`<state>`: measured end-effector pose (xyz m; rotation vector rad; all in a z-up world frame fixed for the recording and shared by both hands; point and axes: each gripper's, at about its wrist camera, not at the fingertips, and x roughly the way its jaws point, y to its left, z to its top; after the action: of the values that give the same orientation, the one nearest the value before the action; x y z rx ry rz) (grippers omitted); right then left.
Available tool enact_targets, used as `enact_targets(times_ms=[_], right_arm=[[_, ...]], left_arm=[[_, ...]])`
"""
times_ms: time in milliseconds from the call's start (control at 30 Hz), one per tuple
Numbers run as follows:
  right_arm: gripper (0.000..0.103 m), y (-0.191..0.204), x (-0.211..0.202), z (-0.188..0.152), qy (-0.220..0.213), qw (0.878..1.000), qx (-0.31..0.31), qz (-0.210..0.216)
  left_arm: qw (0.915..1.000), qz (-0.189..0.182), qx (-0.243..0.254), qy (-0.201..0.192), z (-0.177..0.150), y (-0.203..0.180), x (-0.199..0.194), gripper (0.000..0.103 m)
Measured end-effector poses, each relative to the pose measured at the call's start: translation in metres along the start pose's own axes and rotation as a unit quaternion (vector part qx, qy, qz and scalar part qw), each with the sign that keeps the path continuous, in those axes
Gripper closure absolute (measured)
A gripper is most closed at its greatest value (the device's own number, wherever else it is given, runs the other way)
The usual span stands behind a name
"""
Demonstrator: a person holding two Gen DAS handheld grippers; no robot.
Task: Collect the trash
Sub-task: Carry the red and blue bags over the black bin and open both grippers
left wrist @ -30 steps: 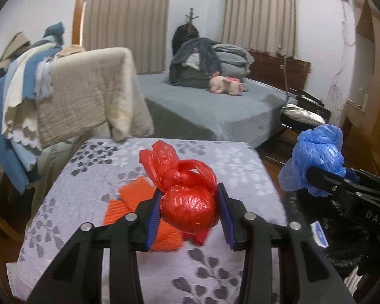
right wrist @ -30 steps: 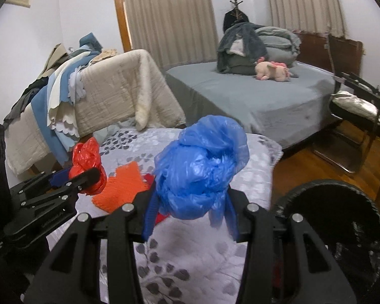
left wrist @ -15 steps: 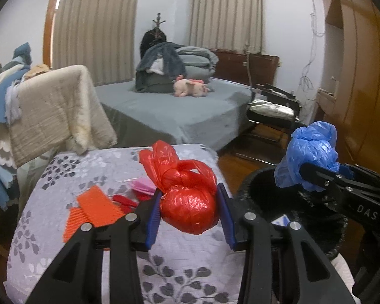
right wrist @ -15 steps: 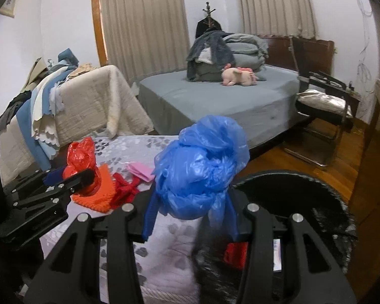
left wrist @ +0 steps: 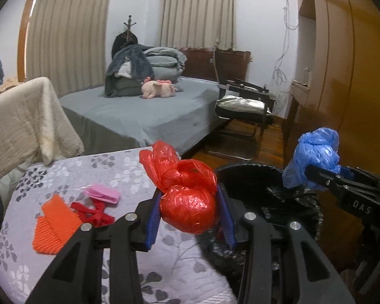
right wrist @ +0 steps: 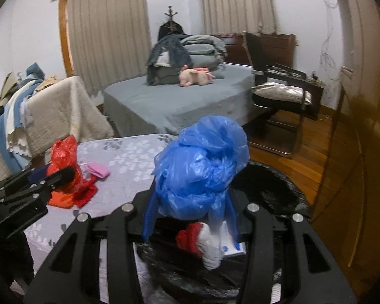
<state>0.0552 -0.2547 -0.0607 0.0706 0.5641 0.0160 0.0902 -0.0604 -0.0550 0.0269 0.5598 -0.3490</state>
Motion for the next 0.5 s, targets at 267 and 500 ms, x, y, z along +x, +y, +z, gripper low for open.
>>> enact_targets(times_ms=[267,500], right_arm=[[0.059,-0.028,-0.011,-0.010,-0.005,0.999,0.012,-0.036],[0.059,-0.044,-0.013,-0.015,-0.006,0.999,0.020,-0.051]], left_arm=[[0.9995,-0.026,0.017,-0.006,0.005,-0.031,0.006,0.062],[0.9984,-0.046,0.033,-0.006,0.007,-0.051,0.016,0.062]])
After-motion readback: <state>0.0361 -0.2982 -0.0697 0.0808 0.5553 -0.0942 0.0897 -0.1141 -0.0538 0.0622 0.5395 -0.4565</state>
